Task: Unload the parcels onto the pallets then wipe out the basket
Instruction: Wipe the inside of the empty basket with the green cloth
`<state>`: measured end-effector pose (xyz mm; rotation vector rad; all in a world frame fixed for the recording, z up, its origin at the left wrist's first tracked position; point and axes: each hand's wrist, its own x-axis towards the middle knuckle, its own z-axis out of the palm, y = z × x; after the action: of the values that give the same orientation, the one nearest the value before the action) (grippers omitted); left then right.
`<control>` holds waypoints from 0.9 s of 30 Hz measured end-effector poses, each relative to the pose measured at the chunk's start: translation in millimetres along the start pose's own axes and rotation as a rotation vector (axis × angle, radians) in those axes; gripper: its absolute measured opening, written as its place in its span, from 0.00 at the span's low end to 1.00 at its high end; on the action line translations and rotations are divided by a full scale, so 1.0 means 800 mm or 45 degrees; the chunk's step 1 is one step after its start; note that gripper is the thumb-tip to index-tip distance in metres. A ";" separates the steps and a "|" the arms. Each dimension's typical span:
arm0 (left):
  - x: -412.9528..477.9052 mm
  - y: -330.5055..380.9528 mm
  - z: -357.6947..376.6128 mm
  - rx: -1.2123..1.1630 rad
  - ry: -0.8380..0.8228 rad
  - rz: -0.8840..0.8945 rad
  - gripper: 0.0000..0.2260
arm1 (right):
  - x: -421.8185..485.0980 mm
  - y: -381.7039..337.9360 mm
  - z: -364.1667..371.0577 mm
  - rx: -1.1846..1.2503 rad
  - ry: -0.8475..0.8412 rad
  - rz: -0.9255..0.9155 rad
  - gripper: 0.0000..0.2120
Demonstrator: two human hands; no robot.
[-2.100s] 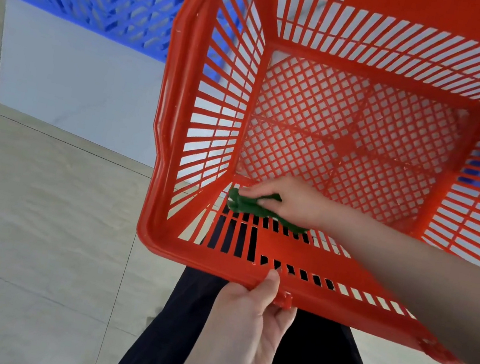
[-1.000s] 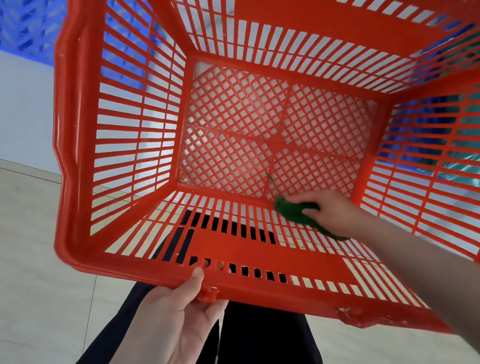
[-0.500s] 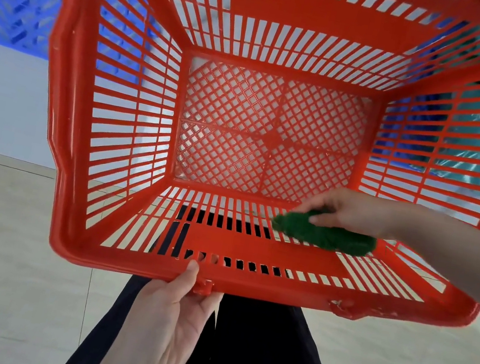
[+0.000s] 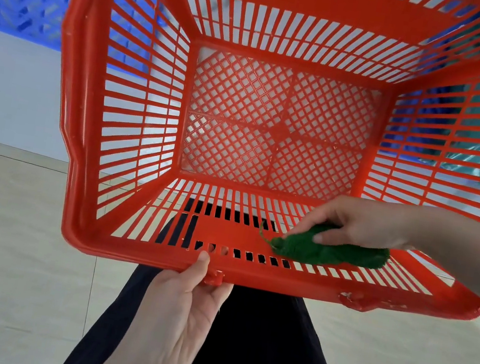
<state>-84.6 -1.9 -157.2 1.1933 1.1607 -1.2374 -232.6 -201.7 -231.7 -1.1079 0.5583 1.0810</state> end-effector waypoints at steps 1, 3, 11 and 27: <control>0.000 0.000 0.000 -0.001 -0.008 -0.001 0.09 | -0.002 -0.005 -0.003 0.065 -0.001 0.001 0.19; -0.001 -0.001 0.000 0.021 -0.019 0.000 0.11 | 0.017 -0.015 -0.008 0.078 0.225 0.021 0.19; -0.001 -0.001 -0.001 0.038 -0.026 0.011 0.10 | 0.139 -0.031 0.017 -0.358 0.619 0.201 0.23; -0.002 -0.002 -0.007 0.093 -0.095 0.004 0.12 | 0.187 -0.105 0.026 -0.513 0.514 0.059 0.24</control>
<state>-86.5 3.4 -156.2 1.1920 1.0667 -1.3207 -98.2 -126.0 -309.0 -1.6946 0.7023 1.0398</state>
